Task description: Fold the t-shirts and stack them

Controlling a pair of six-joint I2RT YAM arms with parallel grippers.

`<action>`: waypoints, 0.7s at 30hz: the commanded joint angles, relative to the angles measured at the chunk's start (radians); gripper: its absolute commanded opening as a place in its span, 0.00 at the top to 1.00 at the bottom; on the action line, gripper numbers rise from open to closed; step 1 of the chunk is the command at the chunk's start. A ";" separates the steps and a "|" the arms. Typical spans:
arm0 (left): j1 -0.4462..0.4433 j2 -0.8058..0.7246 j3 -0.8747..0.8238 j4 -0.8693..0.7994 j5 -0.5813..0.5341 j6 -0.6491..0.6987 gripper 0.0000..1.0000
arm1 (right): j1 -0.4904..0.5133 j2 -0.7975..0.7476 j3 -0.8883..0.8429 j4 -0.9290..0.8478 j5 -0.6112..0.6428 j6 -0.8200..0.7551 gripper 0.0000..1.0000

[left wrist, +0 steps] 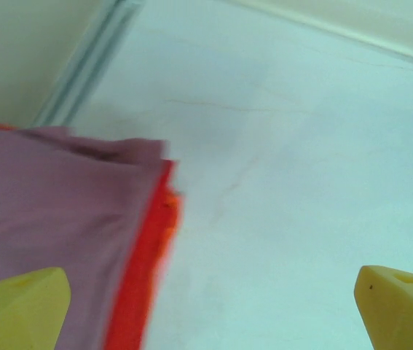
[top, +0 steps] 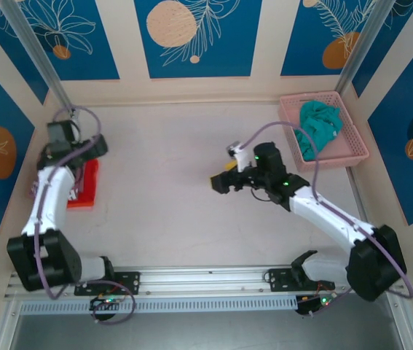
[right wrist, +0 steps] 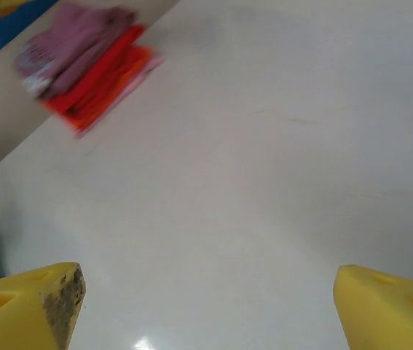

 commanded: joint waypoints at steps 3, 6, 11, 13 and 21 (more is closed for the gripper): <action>-0.121 -0.149 -0.334 0.329 -0.038 0.006 0.00 | -0.140 -0.149 -0.108 -0.007 0.224 0.029 0.11; -0.163 -0.251 -0.493 0.489 -0.067 0.048 0.00 | -0.236 -0.200 -0.201 0.068 0.307 -0.002 0.09; -0.168 -0.285 -0.702 0.783 -0.111 0.189 0.00 | -0.354 -0.182 -0.345 0.315 0.397 -0.079 0.04; -0.166 -0.245 -0.748 0.875 -0.117 0.217 0.00 | -0.406 -0.147 -0.385 0.409 0.385 -0.074 0.04; -0.160 -0.012 -0.779 1.195 -0.014 0.256 0.00 | -0.562 0.116 -0.430 0.721 0.308 0.001 0.02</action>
